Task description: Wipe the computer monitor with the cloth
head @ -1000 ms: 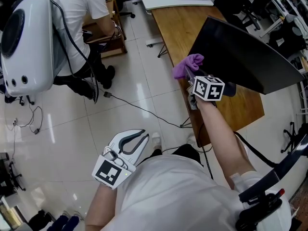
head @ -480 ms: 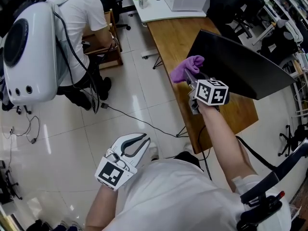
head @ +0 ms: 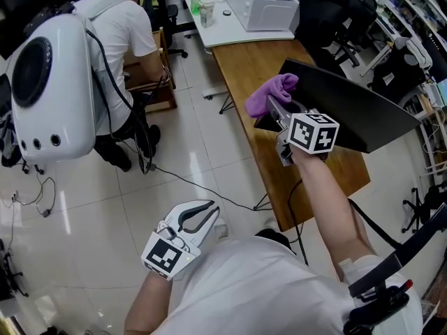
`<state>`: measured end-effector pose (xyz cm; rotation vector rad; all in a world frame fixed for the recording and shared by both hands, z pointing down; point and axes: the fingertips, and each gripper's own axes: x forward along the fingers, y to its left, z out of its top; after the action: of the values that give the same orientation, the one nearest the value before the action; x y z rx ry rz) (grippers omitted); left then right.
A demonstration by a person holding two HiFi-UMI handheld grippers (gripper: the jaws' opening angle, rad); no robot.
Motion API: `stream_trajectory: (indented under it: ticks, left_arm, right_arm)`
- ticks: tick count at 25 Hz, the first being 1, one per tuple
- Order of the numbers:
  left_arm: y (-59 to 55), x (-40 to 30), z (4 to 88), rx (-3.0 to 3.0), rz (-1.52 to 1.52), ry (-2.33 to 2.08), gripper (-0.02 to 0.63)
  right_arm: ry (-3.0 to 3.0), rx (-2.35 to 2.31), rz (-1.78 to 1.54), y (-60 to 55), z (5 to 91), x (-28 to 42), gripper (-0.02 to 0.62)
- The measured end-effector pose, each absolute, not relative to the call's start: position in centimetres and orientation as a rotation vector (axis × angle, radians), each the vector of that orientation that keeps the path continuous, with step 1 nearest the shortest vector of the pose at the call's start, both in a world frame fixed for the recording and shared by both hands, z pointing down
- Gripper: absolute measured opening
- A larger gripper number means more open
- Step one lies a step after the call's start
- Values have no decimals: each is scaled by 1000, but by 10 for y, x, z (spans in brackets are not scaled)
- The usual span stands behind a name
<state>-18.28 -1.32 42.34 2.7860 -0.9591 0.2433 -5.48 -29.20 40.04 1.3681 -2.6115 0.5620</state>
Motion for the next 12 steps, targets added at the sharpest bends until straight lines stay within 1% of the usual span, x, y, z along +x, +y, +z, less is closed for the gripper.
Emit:
stream_trajectory:
  ticks: [12]
  left_arm:
    - [-16,-183,418,2801,226,-944,71]
  right_arm:
    - [-2681,1364,501,-308,342,-61,55]
